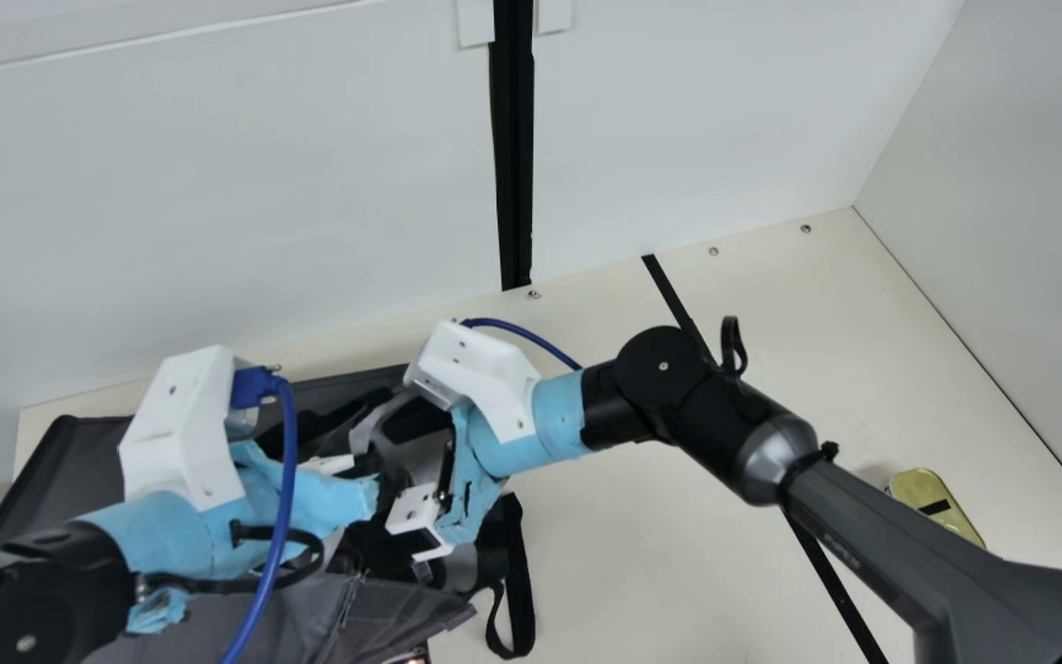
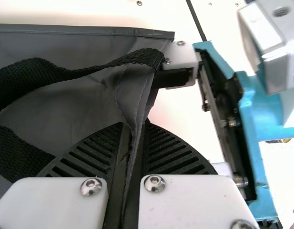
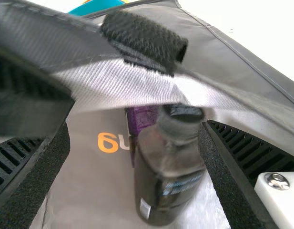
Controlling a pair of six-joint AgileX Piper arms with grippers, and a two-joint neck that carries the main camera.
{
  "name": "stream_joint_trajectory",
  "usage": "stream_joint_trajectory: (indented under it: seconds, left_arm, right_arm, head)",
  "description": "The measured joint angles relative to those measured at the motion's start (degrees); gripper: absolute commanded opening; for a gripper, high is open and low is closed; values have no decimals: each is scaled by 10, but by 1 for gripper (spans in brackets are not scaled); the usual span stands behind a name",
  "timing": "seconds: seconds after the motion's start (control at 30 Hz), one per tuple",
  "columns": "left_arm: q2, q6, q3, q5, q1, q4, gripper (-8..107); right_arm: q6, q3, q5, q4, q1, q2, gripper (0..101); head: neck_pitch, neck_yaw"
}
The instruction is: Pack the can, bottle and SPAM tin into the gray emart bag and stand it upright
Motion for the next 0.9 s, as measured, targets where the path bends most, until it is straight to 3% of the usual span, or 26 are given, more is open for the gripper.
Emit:
stream_joint_trajectory:
  seconds: [0.9]
  left_arm:
    - [0,0,0,0,0,0,-8]
  right_arm:
    - [3,61,93,-32,-125,-108,95]
  head:
    - [0,1]
